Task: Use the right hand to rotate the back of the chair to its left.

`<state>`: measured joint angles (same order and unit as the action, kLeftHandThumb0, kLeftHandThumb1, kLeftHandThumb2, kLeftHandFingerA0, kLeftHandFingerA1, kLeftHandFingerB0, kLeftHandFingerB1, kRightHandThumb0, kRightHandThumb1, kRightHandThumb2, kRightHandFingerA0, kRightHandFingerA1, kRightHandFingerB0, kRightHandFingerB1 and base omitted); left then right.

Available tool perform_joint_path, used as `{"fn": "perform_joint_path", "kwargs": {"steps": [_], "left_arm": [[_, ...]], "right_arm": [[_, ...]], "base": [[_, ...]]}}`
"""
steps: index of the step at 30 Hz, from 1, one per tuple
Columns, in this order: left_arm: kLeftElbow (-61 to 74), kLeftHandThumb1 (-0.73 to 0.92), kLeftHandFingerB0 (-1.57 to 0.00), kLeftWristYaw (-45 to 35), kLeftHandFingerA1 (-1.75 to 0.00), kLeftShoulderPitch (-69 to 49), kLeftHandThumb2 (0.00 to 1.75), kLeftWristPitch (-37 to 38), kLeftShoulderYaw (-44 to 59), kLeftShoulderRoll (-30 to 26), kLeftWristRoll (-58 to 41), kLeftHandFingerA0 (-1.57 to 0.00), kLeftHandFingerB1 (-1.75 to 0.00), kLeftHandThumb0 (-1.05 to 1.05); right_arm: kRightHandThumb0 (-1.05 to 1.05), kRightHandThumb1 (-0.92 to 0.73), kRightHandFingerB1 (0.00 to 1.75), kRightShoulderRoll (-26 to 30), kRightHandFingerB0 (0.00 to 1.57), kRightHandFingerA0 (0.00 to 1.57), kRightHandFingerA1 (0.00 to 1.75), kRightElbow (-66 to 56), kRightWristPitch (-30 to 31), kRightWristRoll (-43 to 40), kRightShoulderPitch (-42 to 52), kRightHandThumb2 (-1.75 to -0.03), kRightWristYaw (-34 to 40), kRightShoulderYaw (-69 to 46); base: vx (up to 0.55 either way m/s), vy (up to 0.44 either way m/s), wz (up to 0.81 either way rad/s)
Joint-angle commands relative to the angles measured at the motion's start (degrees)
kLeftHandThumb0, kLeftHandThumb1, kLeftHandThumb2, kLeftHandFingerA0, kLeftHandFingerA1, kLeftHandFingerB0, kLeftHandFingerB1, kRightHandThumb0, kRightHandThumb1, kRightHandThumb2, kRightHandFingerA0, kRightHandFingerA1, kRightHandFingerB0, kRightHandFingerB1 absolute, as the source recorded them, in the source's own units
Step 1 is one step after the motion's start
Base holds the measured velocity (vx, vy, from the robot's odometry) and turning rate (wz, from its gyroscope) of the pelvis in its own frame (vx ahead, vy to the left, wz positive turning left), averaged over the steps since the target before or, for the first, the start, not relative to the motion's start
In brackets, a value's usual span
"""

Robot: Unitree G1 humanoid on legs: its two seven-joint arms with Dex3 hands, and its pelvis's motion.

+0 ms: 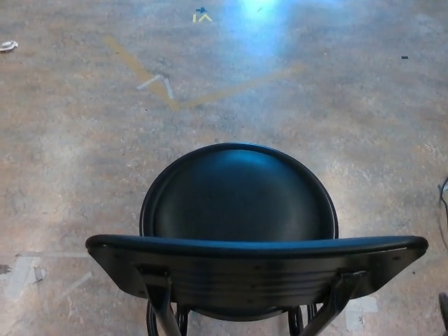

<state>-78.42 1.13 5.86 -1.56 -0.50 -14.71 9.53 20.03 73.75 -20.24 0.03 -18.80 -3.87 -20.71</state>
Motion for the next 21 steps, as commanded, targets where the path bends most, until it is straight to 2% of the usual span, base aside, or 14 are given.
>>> {"fn": "perform_joint_path", "kwargs": {"steps": [1,4,5,6,7,8,9,13,14,15,16,18,19,21], "left_arm": [[-0.3,0.71,-0.52,0.2,-0.5,-0.4,0.61,0.0,-0.1,-0.2,1.4,-0.57,-0.42,-0.49],[-0.1,0.65,-0.49,0.2,-0.52,-0.3,0.64,0.0,-0.6,-0.2,1.8,-0.57,-0.43,-0.54],[-0.1,0.68,-0.49,0.3,-0.53,-0.3,0.63,-0.1,-0.6,-0.2,1.8,-0.56,-0.43,-0.52],[0.0,0.68,-0.49,0.5,-0.53,-0.2,0.63,-0.3,-0.5,-0.1,1.8,-0.56,-0.43,-0.52],[0.0,0.55,-0.39,0.3,-0.65,-0.2,0.97,-0.2,-0.2,-0.1,1.5,-0.53,-0.55,-0.47],[0.0,0.55,-0.39,0.1,-0.65,-0.3,0.97,-0.2,-0.1,-0.2,1.5,-0.53,-0.55,-0.47],[-0.1,0.72,-0.5,0.0,-0.5,-0.2,0.61,-0.2,0.3,-0.2,1.2,-0.56,-0.42,-0.49],[-0.1,0.72,-0.5,-0.2,-0.49,-0.2,0.61,-0.3,1.4,-0.2,0.7,-0.55,-0.42,-0.49],[-0.1,0.57,-0.39,0.1,-0.65,-0.2,0.98,-0.2,0.9,-0.2,1.3,-0.53,-0.55,-0.46],[-0.1,0.57,-0.39,0.2,-0.65,-0.2,0.98,-0.2,0.8,-0.2,1.6,-0.53,-0.55,-0.46],[-0.2,0.72,-0.51,0.2,-0.5,-0.3,0.61,-0.1,1.0,-0.1,1.4,-0.56,-0.42,-0.47],[-0.2,0.72,-0.52,0.1,-0.49,-0.3,0.61,0.0,1.8,0.0,0.9,-0.57,-0.42,-0.47],[-0.1,0.67,-0.5,0.1,-0.51,-0.3,0.64,0.0,1.5,-0.1,1.2,-0.58,-0.43,-0.53],[0.0,0.67,-0.5,0.1,-0.51,-0.3,0.64,0.1,1.1,-0.3,1.8,-0.58,-0.43,-0.53]], "right_arm": [[-1.05,-0.67,0.61,2.5,0.0,0.0,0.61,-2.3,-12.2,3.9,-0.9,-0.7,-2.3,5.1],[-1.05,-0.61,0.69,3.1,0.0,0.0,0.69,-3.3,-13.3,4.3,-0.8,-0.69,-4.5,7.5],[-1.05,-0.57,0.46,3.3,0.0,0.0,0.59,-4.1,-14.5,4.7,-0.6,-0.7,-6.2,8.9],[-1.05,-0.57,0.46,3.5,0.0,0.0,0.59,-4.6,-15.4,5.1,-0.4,-0.7,-7.1,9.9],[-1.05,-0.56,0.46,3.8,0.0,0.0,0.57,-5.6,-17.0,5.6,-0.2,-0.69,-8.8,11.5],[-1.05,-0.56,0.46,4.0,0.0,0.0,0.57,-5.9,-17.7,5.5,-0.1,-0.69,-9.4,12.4],[-1.05,-0.55,0.45,4.6,0.0,0.0,0.52,-7.5,-17.7,6.5,0.2,-0.68,-10.7,14.2],[-1.05,-0.61,0.55,5.9,0.0,0.0,0.59,-10.0,-18.7,7.0,0.9,-0.63,-11.4,18.0],[-1.05,-0.61,0.5,6.2,0.0,0.0,0.54,-11.3,-19.2,7.7,1.2,-0.63,-11.1,19.0],[-1.05,-0.61,0.5,6.4,0.0,0.0,0.54,-11.9,-19.3,7.9,1.3,-0.63,-11.0,19.6],[-1.05,-0.64,0.48,6.8,0.0,0.0,0.52,-12.8,-19.3,8.5,1.5,-0.64,-10.7,20.6],[-1.05,-0.55,0.42,7.7,0.0,0.0,0.35,-16.4,-18.7,9.4,2.3,-0.67,-12.3,23.2],[-1.05,-0.63,0.57,8.1,0.0,0.0,0.49,-17.8,-18.9,9.9,2.6,-0.66,-12.8,24.1],[-1.05,-0.63,0.57,8.5,0.0,0.0,0.49,-20.0,-18.8,10.5,3.1,-0.66,-13.1,25.7]], "base": [[0.0,0.0,0.0],[0.0,0.0,0.0],[0.0,0.0,0.0],[0.0,0.0,0.0],[0.0,0.0,0.0],[0.0,0.0,0.0],[0.0,0.0,0.0],[0.0,0.0,0.0],[0.0,0.0,0.0],[0.0,0.0,0.0],[0.0,0.0,0.0],[0.0,0.0,0.0],[0.0,0.0,0.0],[0.0,0.0,0.0]]}}
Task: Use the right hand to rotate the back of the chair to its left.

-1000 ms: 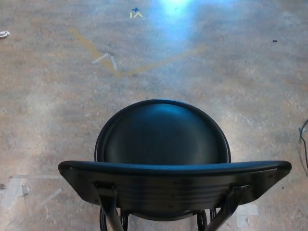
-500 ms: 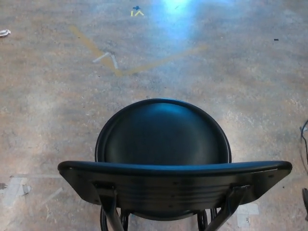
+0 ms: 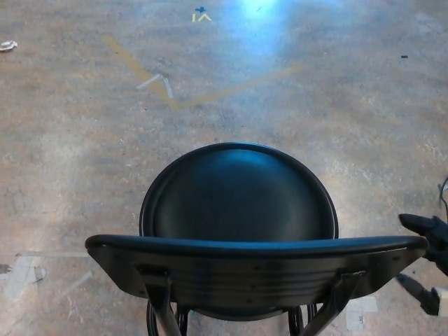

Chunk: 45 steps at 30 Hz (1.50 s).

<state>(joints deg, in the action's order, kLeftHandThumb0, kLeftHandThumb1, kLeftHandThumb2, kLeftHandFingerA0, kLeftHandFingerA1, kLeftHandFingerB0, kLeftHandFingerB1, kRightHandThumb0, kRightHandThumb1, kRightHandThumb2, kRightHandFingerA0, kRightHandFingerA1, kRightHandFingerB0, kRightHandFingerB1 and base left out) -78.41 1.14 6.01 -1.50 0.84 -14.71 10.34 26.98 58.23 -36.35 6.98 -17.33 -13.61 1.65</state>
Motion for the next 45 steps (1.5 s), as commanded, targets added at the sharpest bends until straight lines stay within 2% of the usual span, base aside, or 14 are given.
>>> {"fn": "perform_joint_path", "kwargs": {"steps": [1,3,7,8,9,11,12,14,17,18,20,37,43,45], "left_arm": [[-0.1,0.71,-0.49,0.0,-0.48,-0.4,0.61,-0.2,0.1,-0.3,0.7,-0.55,-0.41,-0.48],[-0.1,0.71,-0.49,-0.3,-0.48,-0.2,0.61,-0.6,0.9,-0.3,0.1,-0.53,-0.41,-0.48],[-0.3,0.73,-0.49,0.0,-0.49,-0.6,0.62,-0.1,0.2,-0.2,1.3,-0.56,-0.41,-0.49],[-0.2,0.67,-0.48,-0.1,-0.51,-0.5,0.63,-0.1,0.6,-0.2,0.8,-0.56,-0.42,-0.52],[-0.1,0.56,-0.38,-0.1,-0.65,-0.5,0.98,-0.2,0.8,-0.1,0.5,-0.53,-0.55,-0.46],[0.0,0.57,-0.4,0.0,-0.65,-0.4,0.98,-0.3,0.5,-0.1,0.8,-0.54,-0.55,-0.48],[0.0,0.67,-0.49,0.1,-0.52,-0.3,0.64,-0.3,0.4,-0.1,1.0,-0.57,-0.43,-0.53],[-0.1,0.72,-0.5,0.0,-0.49,-0.3,0.61,-0.4,0.5,-0.1,0.9,-0.55,-0.41,-0.49],[-0.2,0.72,-0.5,0.0,-0.48,-0.3,0.61,-0.5,0.7,-0.2,0.9,-0.55,-0.41,-0.48],[-0.2,0.73,-0.5,0.0,-0.49,-0.2,0.61,-0.5,0.7,-0.3,0.8,-0.55,-0.41,-0.47],[-0.3,0.71,-0.5,-0.1,-0.48,-0.3,0.61,-0.4,0.9,-0.3,0.8,-0.56,-0.41,-0.48],[-0.1,0.68,-0.48,-0.3,-0.51,0.5,0.63,-0.4,1.3,-0.2,0.7,-0.56,-0.42,-0.5],[0.0,0.72,-0.5,-0.2,-0.5,0.4,0.61,-0.3,2.1,-0.2,0.3,-0.57,-0.42,-0.48],[-0.1,0.72,-0.49,-0.4,-0.49,0.6,0.61,-0.5,2.4,-0.2,0.2,-0.56,-0.42,-0.46]], "right_arm": [[-1.05,-0.44,0.64,1.7,0.0,0.0,0.6,-6.9,-2.5,3.9,2.4,-0.97,-3.8,4.2],[-1.05,-0.61,0.43,2.3,0.0,0.0,0.36,-11.7,-2.4,5.3,4.0,-0.64,-3.9,6.2],[-1.05,-0.63,0.34,2.5,0.0,0.0,0.3,-16.9,-2.5,7.5,5.4,-0.61,-3.3,9.1],[-1.05,-0.45,0.58,2.1,0.0,0.0,0.56,-20.4,-0.7,7.6,6.0,-0.94,-5.1,10.5],[-1.05,-0.59,0.42,2.0,0.0,0.0,0.35,-22.5,0.3,7.7,6.4,-0.61,-5.9,11.3],[-1.05,-0.61,0.39,1.4,0.0,0.0,0.36,-25.1,1.1,8.8,6.9,-0.66,-5.5,12.7],[-1.05,-0.48,0.52,1.0,0.0,0.0,0.5,-25.5,0.9,9.3,6.8,-0.97,-5.1,13.2],[-1.05,-0.48,0.52,0.4,0.0,0.0,0.5,-27.0,1.6,10.1,7.1,-0.98,-4.6,14.3],[-1.05,-0.48,0.5,-0.8,0.0,0.0,0.49,-28.9,2.0,11.6,7.0,-0.97,-3.9,16.1],[-1.05,-0.63,0.33,-1.7,0.0,0.0,0.29,-29.0,1.6,11.7,6.8,-0.64,-3.9,16.9],[-1.05,-0.48,0.51,-2.7,0.0,0.0,0.48,-29.2,1.8,11.8,6.3,-0.95,-4.4,18.1],[-1.05,-0.48,0.46,-14.1,0.0,0.0,0.44,-31.4,8.8,16.3,1.4,-0.93,-5.6,27.7],[-1.05,-0.64,0.32,-19.5,0.0,0.0,0.28,-29.4,10.4,19.1,-2.3,-0.65,-5.1,32.3],[-0.91,-0.65,0.42,-22.1,0.0,0.0,0.39,-27.8,10.7,20.0,-4.5,-1.03,-5.0,34.1]], "base": [[0.0,0.0,0.0],[0.0,0.0,0.0],[0.0,0.0,0.0],[0.0,0.0,0.0],[0.0,0.0,0.0],[0.0,0.0,0.0],[0.0,0.0,0.0],[0.0,0.0,0.0],[0.0,0.0,0.0],[0.0,0.0,0.0],[0.0,0.0,0.0],[0.0,0.0,0.0],[0.0,0.0,0.0],[0.0,0.0,0.0]]}}
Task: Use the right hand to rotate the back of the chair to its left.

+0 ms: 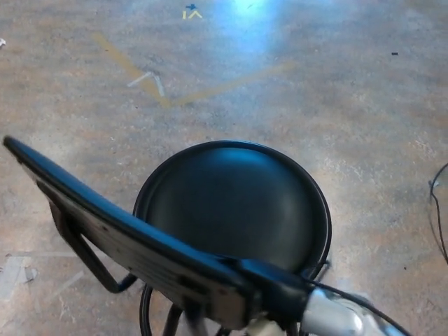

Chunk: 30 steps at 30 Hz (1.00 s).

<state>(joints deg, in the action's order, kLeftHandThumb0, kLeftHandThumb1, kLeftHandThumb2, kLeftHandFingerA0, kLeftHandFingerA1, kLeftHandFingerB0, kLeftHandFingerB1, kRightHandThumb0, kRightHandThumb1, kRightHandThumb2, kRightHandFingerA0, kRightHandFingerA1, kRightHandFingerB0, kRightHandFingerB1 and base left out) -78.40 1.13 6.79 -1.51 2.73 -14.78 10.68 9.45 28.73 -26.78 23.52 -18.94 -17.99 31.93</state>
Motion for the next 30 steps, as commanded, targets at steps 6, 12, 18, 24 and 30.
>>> {"fn": "perform_joint_path", "kwargs": {"steps": [6,12,18,24,30], "left_arm": [[-0.1,0.71,-0.48,-0.4,-0.49,-0.4,0.61,-0.7,0.2,0.2,0.3,-0.54,-0.41,-0.46],[-0.1,0.73,-0.48,-0.2,-0.48,-0.4,0.61,-0.8,0.3,0.4,0.2,-0.55,-0.4,-0.47],[-0.3,0.72,-0.49,-0.2,-0.48,-0.8,0.61,-0.6,0.4,0.5,0.5,-0.55,-0.41,-0.46],[-0.2,0.7,-0.48,0.6,-0.51,-1.6,0.65,-0.4,-1.2,0.3,1.7,-0.57,-0.43,-0.52],[-0.3,0.75,-0.48,0.5,-0.47,-2.0,0.62,0.0,-0.8,0.0,1.1,-0.56,-0.41,-0.47]], "right_arm": [[-1.05,-0.66,0.28,-7.8,0.0,0.0,0.24,4.4,2.0,4.4,-5.7,-0.66,-0.1,6.2],[-1.05,-0.73,0.33,-8.4,0.0,0.0,0.29,6.7,2.0,4.6,-7.2,-1.08,1.0,6.9],[-1.05,-0.67,0.25,-4.2,0.0,0.0,0.21,6.6,0.0,3.4,-5.9,-0.66,2.9,4.5],[-1.05,-0.64,0.29,10.6,0.0,0.0,0.28,-4.8,0.0,-1.1,3.9,-0.64,1.4,-5.0],[-1.05,-0.68,0.24,17.8,0.0,0.0,0.23,-4.6,-5.8,-0.7,12.6,-0.66,8.7,-13.2]], "base": [[0.0,0.0,0.0],[0.0,0.0,0.0],[0.0,0.0,0.0],[0.0,0.0,0.04],[0.0,0.0,0.0]]}}
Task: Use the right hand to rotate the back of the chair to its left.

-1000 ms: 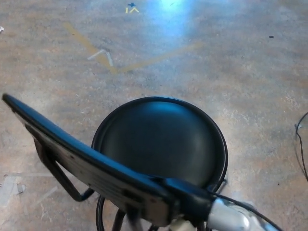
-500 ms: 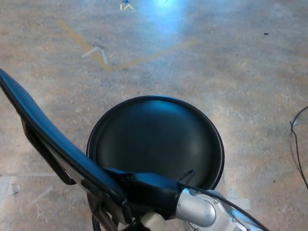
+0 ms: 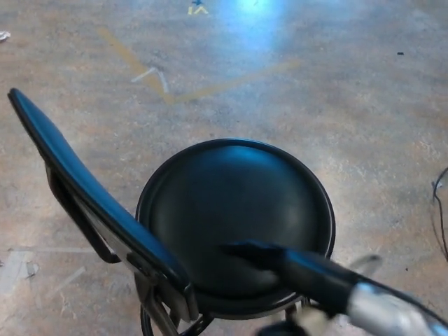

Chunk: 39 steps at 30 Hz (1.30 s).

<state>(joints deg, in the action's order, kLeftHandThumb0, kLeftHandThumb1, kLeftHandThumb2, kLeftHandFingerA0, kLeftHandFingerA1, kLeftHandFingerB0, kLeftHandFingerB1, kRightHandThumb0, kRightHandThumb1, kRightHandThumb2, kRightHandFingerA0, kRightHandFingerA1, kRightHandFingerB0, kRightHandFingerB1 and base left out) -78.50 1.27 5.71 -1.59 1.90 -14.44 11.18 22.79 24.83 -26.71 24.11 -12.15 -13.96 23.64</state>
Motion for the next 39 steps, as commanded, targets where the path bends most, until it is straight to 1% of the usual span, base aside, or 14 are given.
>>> {"fn": "perform_joint_path", "kwargs": {"steps": [1,2,3,6,7,8,9,14,15,17,18,20,21,39], "left_arm": [[-0.2,0.75,-0.48,0.3,-0.47,-0.9,0.62,0.1,0.1,-0.3,0.6,-0.56,-0.41,-0.47],[-0.1,0.56,-0.39,0.1,-0.65,-0.2,0.96,0.1,0.2,-0.4,0.4,-0.54,-0.54,-0.49],[0.0,0.56,-0.39,0.0,-0.65,0.1,0.96,0.0,0.2,-0.4,0.4,-0.54,-0.54,-0.49],[0.0,0.56,-0.39,0.0,-0.65,0.1,0.96,0.0,0.2,-0.4,0.4,-0.54,-0.54,-0.49],[-0.1,0.68,-0.5,0.2,-0.49,0.0,0.6,0.0,0.1,-0.1,0.5,-0.57,-0.41,-0.51],[-0.2,0.68,-0.5,0.4,-0.49,-0.2,0.6,-0.1,0.0,0.1,0.6,-0.57,-0.41,-0.51],[-0.1,0.69,-0.51,0.4,-0.49,-0.2,0.61,0.0,-0.2,0.2,0.7,-0.56,-0.41,-0.5],[-0.1,0.66,-0.49,0.7,-0.52,-0.4,0.63,0.2,-1.2,0.3,1.5,-0.57,-0.42,-0.53],[-0.2,0.7,-0.51,0.5,-0.48,-0.4,0.61,0.1,-0.9,0.3,1.2,-0.57,-0.41,-0.47],[-0.2,0.7,-0.51,0.4,-0.48,-0.4,0.61,0.0,-0.5,0.3,0.7,-0.57,-0.41,-0.47],[-0.2,0.74,-0.51,0.4,-0.48,-0.4,0.62,0.0,-0.6,0.3,0.8,-0.57,-0.41,-0.46],[-0.3,0.74,-0.51,0.5,-0.48,-0.4,0.62,0.0,-0.8,0.2,1.0,-0.57,-0.41,-0.46],[-0.3,0.74,-0.51,0.5,-0.48,-0.4,0.62,0.0,-0.8,0.2,1.0,-0.57,-0.41,-0.46],[-0.3,0.74,-0.51,0.5,-0.48,-0.5,0.62,0.1,-0.8,0.3,1.0,-0.57,-0.41,-0.46]], "right_arm": [[-1.05,-0.68,0.24,4.4,0.0,0.0,0.23,-0.8,-6.0,-1.1,5.9,-0.66,4.6,-5.1],[-1.05,-0.55,0.55,6.0,0.0,0.0,0.62,8.3,-10.0,-3.4,7.7,-1.03,11.9,-11.1],[-1.05,-0.55,0.55,6.6,0.0,0.0,0.62,12.3,-11.9,-4.2,8.4,-1.03,15.0,-13.8],[-1.05,-0.55,0.55,6.1,0.0,0.0,0.62,13.7,-13.4,-3.4,8.0,-1.03,15.1,-14.7],[-1.05,-0.8,0.49,4.6,0.0,0.0,0.65,21.9,-13.2,-5.8,7.4,-0.72,19.1,-18.1],[-1.05,-0.8,0.49,2.8,0.0,0.0,0.65,31.8,-12.9,-8.7,6.6,-0.72,24.2,-22.2],[-1.05,-0.82,0.44,1.9,0.0,0.0,0.62,35.7,-12.9,-10.4,6.0,-0.73,24.8,-24.3],[-1.05,-0.86,0.42,1.2,0.0,0.0,0.64,40.3,-12.9,-10.5,4.8,-0.76,24.9,-26.5],[-1.05,-0.86,0.57,0.5,0.0,0.0,0.77,42.7,-10.2,-11.1,4.1,-0.77,23.9,-27.4],[-1.05,-0.86,0.57,-0.6,0.0,0.0,0.77,46.6,-6.3,-11.7,2.9,-0.77,22.5,-29.1],[-1.05,-0.89,0.65,-1.0,0.0,0.0,0.97,47.6,-4.0,-10.6,2.5,-0.8,23.3,-28.5],[-1.05,-0.89,0.65,-1.8,0.0,0.0,0.97,49.6,-0.8,-8.7,1.7,-0.8,24.6,-27.9],[-1.05,-0.9,0.73,-2.2,0.0,0.0,1.1,50.2,0.3,-8.7,1.5,-0.82,24.5,-28.2],[-1.05,-0.9,0.73,-2.9,0.0,0.0,1.1,52.1,1.9,-8.3,0.5,-0.82,25.3,-28.5]], "base": [[0.0,0.0,0.0],[0.0,0.0,-0.1],[0.0,0.0,0.0],[0.0,0.0,0.0],[0.0,0.0,0.0],[0.0,0.0,0.0],[0.0,0.0,0.0],[0.0,0.0,0.0],[0.0,0.0,0.0],[0.0,0.0,0.0],[0.0,0.0,0.0],[0.0,0.0,0.0],[0.0,0.0,0.0],[0.0,0.0,0.0]]}}
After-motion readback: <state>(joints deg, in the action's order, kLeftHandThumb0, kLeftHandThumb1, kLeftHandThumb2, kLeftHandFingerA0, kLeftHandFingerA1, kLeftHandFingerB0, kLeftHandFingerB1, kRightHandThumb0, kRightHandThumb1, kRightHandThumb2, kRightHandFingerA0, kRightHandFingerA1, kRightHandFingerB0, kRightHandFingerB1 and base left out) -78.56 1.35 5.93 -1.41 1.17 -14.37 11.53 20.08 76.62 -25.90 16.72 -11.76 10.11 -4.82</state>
